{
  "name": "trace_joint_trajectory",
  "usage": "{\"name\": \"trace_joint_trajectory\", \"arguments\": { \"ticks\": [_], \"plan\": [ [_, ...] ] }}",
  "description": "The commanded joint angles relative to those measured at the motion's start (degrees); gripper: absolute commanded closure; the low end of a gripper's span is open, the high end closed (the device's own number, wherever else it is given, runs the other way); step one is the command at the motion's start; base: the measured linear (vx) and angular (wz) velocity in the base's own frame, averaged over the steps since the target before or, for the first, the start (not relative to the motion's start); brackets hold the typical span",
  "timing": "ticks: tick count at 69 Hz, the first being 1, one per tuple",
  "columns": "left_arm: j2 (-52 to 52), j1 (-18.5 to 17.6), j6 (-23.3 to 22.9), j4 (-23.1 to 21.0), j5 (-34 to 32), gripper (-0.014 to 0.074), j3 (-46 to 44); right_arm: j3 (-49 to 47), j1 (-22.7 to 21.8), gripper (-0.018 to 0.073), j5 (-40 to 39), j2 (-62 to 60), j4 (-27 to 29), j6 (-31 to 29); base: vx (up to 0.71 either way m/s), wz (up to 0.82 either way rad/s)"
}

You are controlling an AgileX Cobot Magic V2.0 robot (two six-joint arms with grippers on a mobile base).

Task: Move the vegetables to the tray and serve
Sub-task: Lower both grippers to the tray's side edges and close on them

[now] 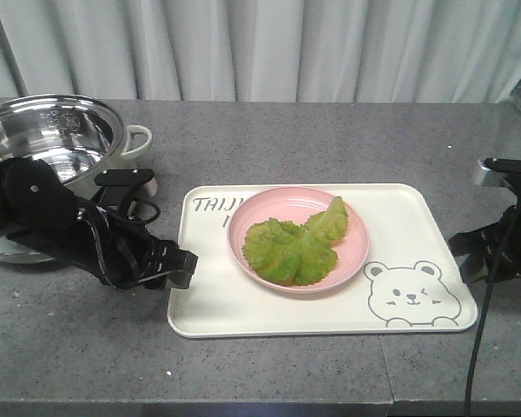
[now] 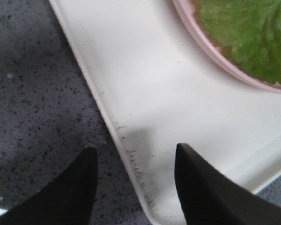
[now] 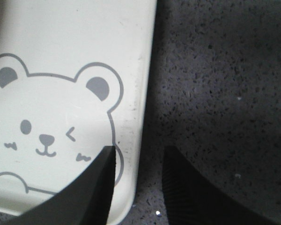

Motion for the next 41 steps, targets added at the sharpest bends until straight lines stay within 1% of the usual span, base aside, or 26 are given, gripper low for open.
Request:
{"name": "trace_joint_trajectory", "arguments": {
  "ticks": [1,18,32,41],
  "plan": [
    [-1.53,-0.19,-1.07,-1.2,-2.73,0.0237,-1.78,-1.37,-0.37,0.0315,-2.2,-1.19,2.21,-2.72,0.0,0.0],
    [-0.19,-0.25,-1.14,-1.34,-3.18,0.0237,-1.78,-1.37,-0.37,0.0315,-3.05,1.48,4.89,-6.95,0.0,0.0],
    [0.83,-0.25,-1.16,-2.85,-4.02,0.0237,-1.78,-1.37,-0.37,0.0315,-3.85,1.82,5.79,-8.32,0.0,0.0],
    [1.52,-0.25,-1.16,-3.0,-4.13,0.0237,-1.78,-1.37,-0.37,0.0315,-4.36,1.82,6.05,-9.51,0.0,0.0]
  ]
}}
